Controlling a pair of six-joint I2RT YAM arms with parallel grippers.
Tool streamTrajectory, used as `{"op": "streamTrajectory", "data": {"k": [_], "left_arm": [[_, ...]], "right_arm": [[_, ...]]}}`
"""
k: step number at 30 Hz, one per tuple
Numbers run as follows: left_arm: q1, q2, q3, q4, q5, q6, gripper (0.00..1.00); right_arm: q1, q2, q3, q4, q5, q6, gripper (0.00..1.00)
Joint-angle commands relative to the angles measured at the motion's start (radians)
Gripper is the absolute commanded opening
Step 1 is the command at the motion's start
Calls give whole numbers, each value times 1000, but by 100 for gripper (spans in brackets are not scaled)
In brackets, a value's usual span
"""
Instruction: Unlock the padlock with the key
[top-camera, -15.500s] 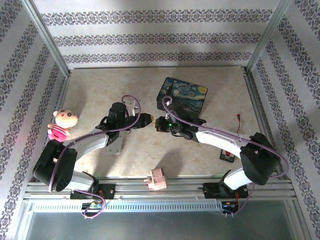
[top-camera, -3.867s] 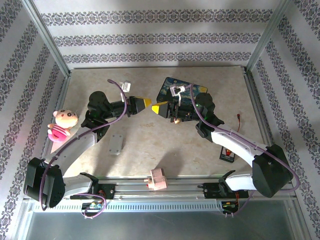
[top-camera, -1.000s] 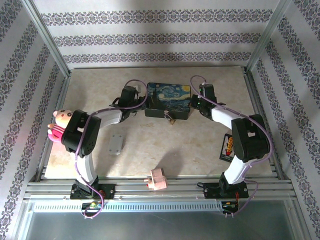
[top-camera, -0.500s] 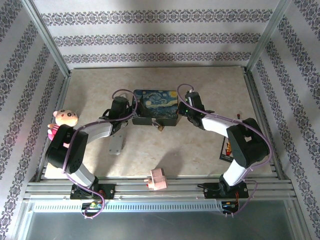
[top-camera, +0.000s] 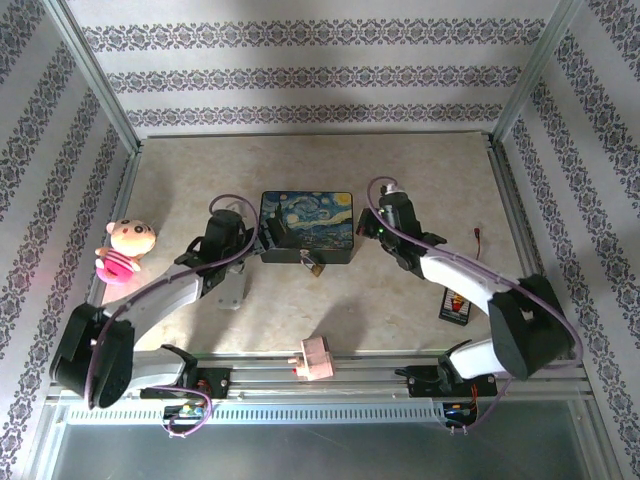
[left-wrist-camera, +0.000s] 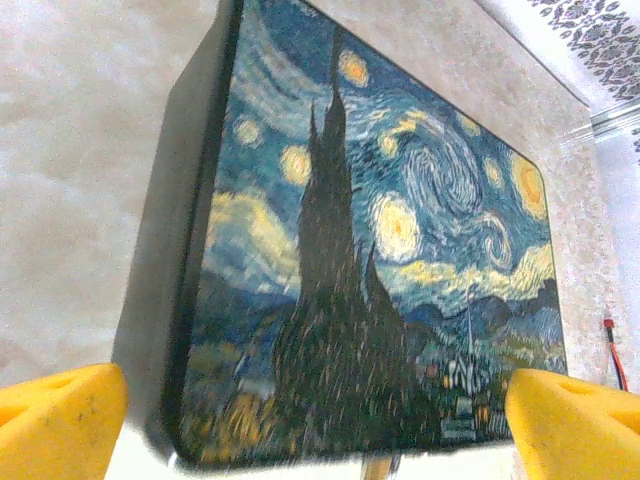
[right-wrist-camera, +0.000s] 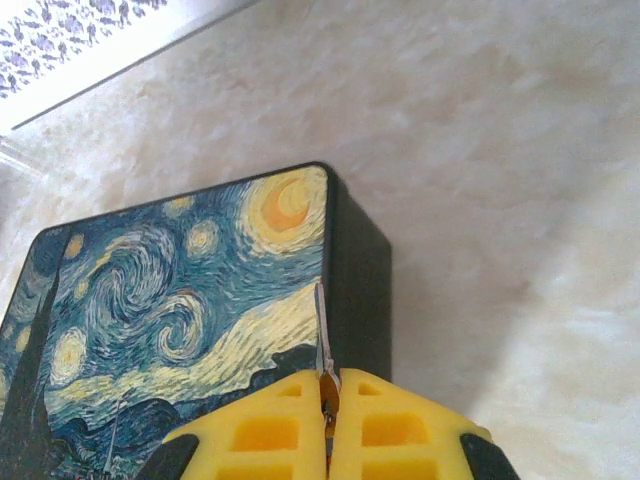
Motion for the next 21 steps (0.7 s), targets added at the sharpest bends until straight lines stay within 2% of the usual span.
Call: {"op": "streamTrajectory", "data": {"k": [1, 5, 7, 9, 12, 16, 21], "left_arm": [[-28, -73, -48, -117, -4, -46, 94], [-127, -144, -74, -178, -49, -46, 87], [-183, -145, -87, -148, -67, -45, 75], [-241, -119, -110, -65, -90, -29, 72], [-308, -22, -123, 78, -98, -10, 70], [-343, 141, -84, 216, -47, 8, 69], [-343, 290, 17, 194, -29, 62, 64]], "right_arm": [[1, -86, -25, -106, 62, -54, 0], [24, -195, -44, -204, 73, -63, 0], [32, -236, -51, -239, 68, -64, 0], [37, -262, -55, -266, 63, -64, 0], [41, -287, -60, -291, 47, -62, 0], [43, -298, -51, -333, 31, -68, 0], [43, -306, -52, -340, 19, -78, 0]]}}
